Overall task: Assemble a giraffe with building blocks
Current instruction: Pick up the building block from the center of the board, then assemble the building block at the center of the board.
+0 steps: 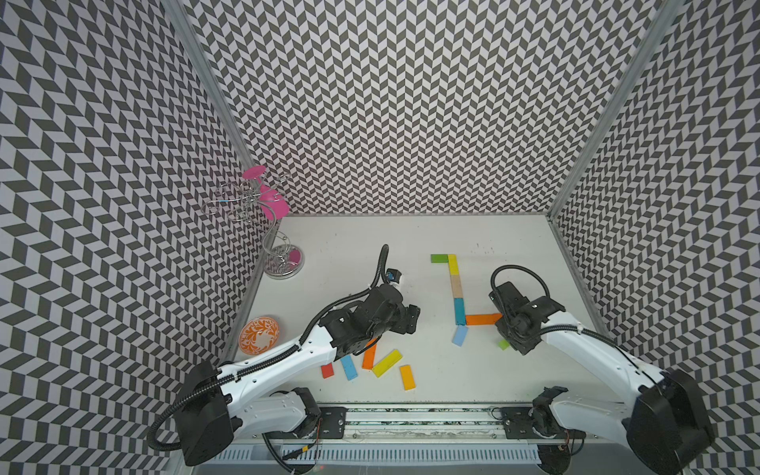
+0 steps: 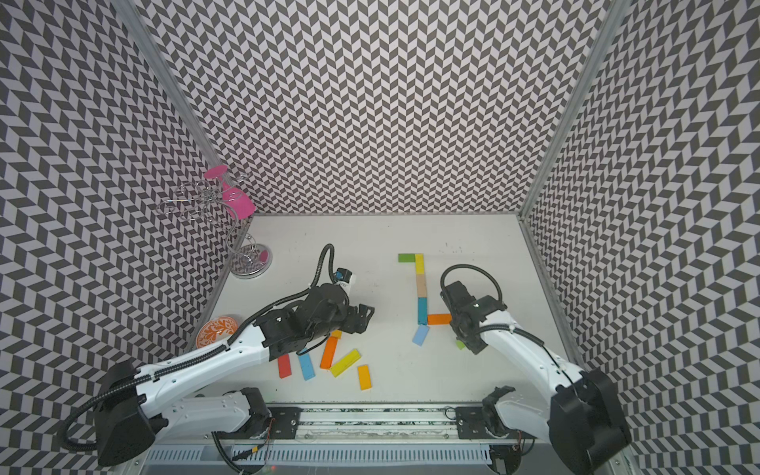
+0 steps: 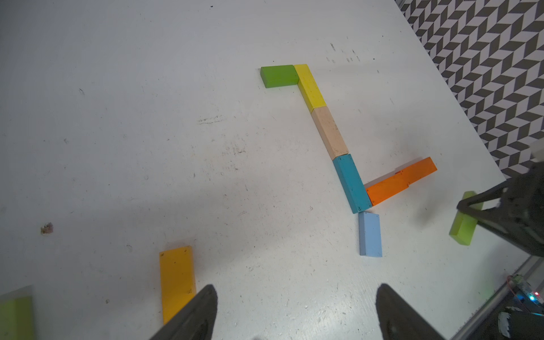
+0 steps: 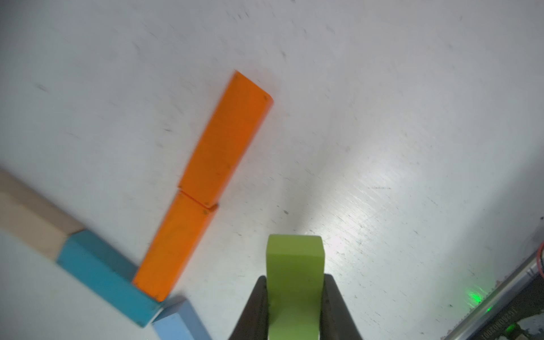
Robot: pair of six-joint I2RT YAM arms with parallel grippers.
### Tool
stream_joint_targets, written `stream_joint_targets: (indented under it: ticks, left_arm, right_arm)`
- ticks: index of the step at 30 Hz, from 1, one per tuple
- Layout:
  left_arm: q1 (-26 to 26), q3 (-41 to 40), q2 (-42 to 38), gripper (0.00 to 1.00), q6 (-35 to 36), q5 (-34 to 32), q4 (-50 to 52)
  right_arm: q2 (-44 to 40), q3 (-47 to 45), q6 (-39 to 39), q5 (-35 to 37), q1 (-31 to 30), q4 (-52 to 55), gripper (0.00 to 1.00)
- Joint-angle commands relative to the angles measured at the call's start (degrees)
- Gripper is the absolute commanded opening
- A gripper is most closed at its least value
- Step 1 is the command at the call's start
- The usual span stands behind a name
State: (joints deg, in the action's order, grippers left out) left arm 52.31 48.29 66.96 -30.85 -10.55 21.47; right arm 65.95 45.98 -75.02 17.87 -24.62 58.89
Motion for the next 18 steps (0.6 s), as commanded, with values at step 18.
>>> stream_joint_targets:
  ticks: [18]
  left_arm:
    - [-1.32, -2.27, -4.13, 0.86, 1.72, 4.09, -5.41]
  right_arm:
    - [2.96, 27.15, 59.85, 6.44, 8.58, -1.01, 0.01]
